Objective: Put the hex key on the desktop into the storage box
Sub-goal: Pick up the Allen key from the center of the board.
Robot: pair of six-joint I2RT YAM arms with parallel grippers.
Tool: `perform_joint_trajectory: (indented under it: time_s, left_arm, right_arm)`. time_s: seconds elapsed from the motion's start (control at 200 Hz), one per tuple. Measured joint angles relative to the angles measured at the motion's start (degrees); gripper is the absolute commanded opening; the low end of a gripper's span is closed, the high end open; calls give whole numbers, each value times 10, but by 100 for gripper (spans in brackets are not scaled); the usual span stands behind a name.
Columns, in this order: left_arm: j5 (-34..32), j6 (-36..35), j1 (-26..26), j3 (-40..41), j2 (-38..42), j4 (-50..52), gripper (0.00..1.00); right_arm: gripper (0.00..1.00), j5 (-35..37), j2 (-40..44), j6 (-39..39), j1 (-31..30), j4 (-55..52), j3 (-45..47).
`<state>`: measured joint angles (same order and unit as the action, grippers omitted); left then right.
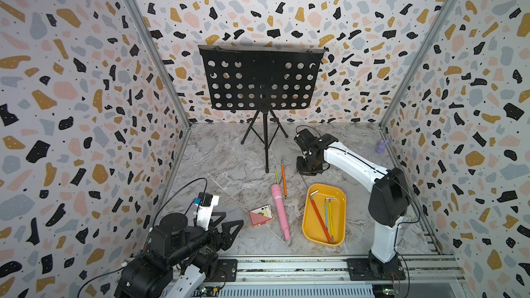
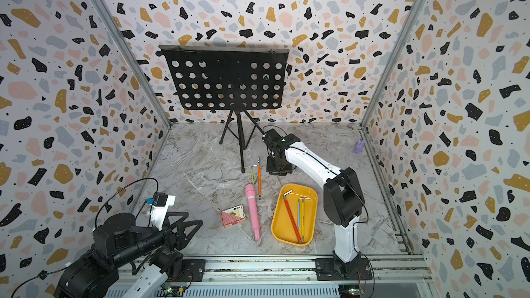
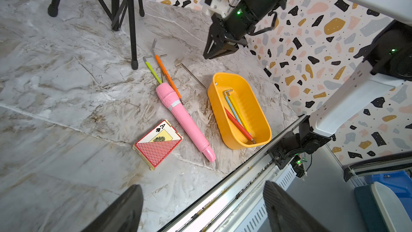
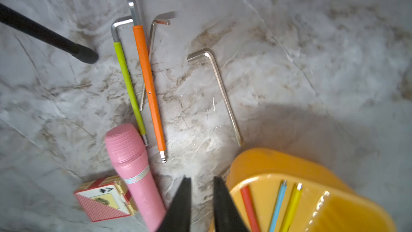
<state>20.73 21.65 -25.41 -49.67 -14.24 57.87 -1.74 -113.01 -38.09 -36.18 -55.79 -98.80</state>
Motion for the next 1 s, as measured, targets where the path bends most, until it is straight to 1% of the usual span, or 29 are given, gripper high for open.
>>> perform_joint_trajectory:
  time_s: [0.13,0.29,0.486,0.696,0.896,0.966,1.001]
  left_arm:
    - [0,0,0,0,0,0,88]
    - [2,0,0,0,0,0,88]
    - [4,0,1,0,0,0,88]
    - [4,0,2,0,0,0,88]
    - [4,0,2,0,0,0,88]
    - [4,0,2,0,0,0,88]
    - [4,0,2,0,0,0,88]
  right_arm:
    - [47,-7,-72,47,24,0,-23]
    - [40,-30,-128,88,45,-16,-55]
    - [38,-44,-171,123,46,-32,-105]
    - [36,-31,-205,131,43,-71,-160]
    - [29,-10,-247,135,33,-108,-201]
    - [24,-3,-253,134,30,-113,-209]
    - [20,-2,-255,134,29,-116,-212]
